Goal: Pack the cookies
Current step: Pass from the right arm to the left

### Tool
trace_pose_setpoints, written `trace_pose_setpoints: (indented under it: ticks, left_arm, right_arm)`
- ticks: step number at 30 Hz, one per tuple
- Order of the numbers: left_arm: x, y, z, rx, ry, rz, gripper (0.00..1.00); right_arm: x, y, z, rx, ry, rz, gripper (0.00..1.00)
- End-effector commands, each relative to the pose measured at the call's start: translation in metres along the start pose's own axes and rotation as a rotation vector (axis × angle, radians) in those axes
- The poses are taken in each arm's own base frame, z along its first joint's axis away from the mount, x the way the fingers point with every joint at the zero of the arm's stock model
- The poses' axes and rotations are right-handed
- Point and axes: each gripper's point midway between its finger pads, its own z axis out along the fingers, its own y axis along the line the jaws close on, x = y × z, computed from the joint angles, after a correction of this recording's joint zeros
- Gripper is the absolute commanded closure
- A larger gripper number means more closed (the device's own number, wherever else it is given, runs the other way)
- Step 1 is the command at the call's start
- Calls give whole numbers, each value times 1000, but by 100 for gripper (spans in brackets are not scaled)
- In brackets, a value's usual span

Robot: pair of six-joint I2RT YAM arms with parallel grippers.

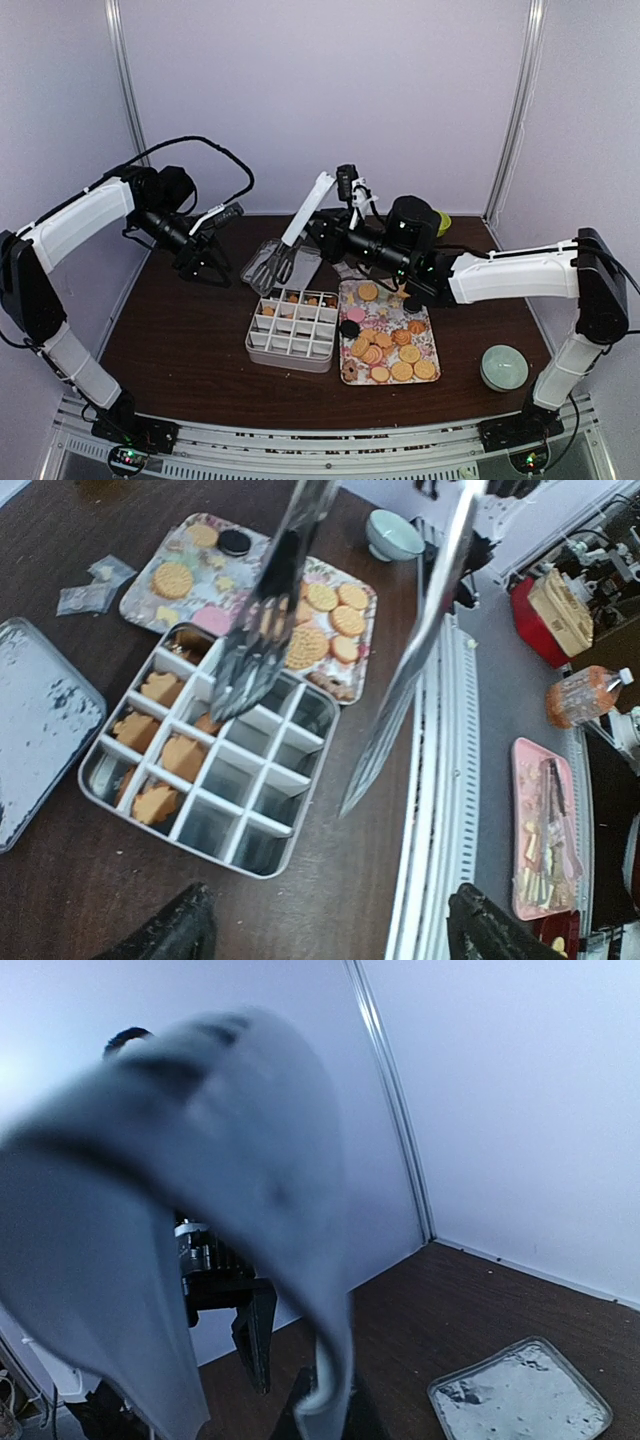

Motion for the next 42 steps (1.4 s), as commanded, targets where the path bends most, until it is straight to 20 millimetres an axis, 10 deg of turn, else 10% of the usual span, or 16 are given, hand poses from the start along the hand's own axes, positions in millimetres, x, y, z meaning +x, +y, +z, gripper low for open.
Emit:
trace_pose_setpoints:
  ticks: [1, 9, 16, 23, 27, 37, 42]
  left_arm:
    - [-12, -48, -1, 142, -56, 85, 22]
    - [-13, -61, 0, 192, -84, 89, 48]
    - [-10, -70, 0, 237, -99, 96, 100]
    - [-16, -77, -4, 259, -127, 103, 100]
    - [-23, -76, -6, 248, -146, 111, 100]
    - [-30, -75, -3, 247, -147, 113, 100]
    - [-29, -74, -2, 236, -137, 112, 100]
  right_arm:
    - [-21, 39, 21, -126, -71, 80, 100]
    - [-21, 52, 40, -145, -98, 103, 100]
    - [-20, 55, 46, -149, -113, 107, 100]
    - [-19, 46, 34, -191, -94, 170, 57]
    - [-16, 21, 1, -217, -157, 280, 2]
    - [-30, 62, 8, -443, -74, 313, 1]
    - [-31, 72, 21, -514, -50, 366, 18]
